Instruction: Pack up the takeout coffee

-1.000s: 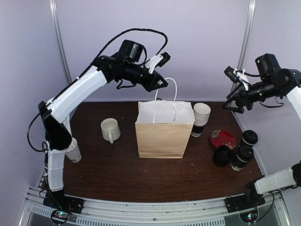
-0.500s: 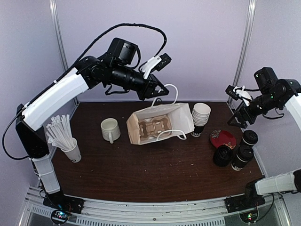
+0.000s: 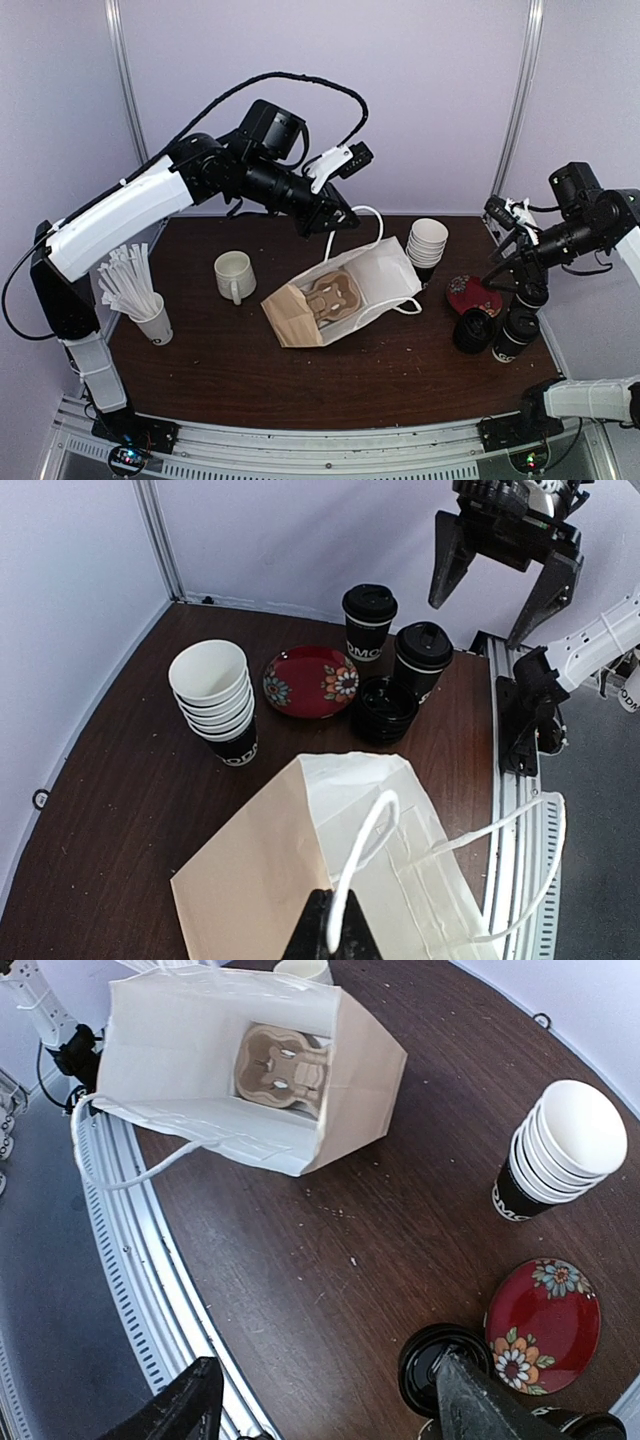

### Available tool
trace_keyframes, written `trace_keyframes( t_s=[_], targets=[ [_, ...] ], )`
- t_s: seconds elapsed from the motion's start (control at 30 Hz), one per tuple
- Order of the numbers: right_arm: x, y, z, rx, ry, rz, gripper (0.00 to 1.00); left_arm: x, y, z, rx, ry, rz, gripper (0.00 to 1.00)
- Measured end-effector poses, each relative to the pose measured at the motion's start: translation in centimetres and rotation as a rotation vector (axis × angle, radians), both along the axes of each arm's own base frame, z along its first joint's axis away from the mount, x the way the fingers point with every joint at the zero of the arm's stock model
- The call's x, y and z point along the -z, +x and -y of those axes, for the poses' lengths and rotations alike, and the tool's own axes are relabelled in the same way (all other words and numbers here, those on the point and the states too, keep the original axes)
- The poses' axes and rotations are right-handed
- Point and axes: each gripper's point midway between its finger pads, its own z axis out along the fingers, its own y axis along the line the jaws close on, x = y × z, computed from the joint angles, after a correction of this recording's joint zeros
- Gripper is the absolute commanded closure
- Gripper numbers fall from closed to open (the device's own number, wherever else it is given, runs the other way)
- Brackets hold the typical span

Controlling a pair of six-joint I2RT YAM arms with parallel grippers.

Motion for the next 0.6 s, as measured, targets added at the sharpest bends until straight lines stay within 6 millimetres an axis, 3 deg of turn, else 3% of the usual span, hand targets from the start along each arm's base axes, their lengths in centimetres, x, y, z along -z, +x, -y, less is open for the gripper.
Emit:
trace_keyframes(
  t_s=[0.2, 0.6],
  targets=[
    [-0.1, -1.8, -0.8, -0.06, 0.049, -0.016, 0.24, -0.7, 0.1, -0.4, -0.014, -0.003, 0.026, 1.0],
    [1.3, -2.6, -0.7, -0.035, 0.059, -0.057, 0.22, -0.7, -0.3, -0.3, 0.008, -0.006, 0.027, 1.0]
  ],
)
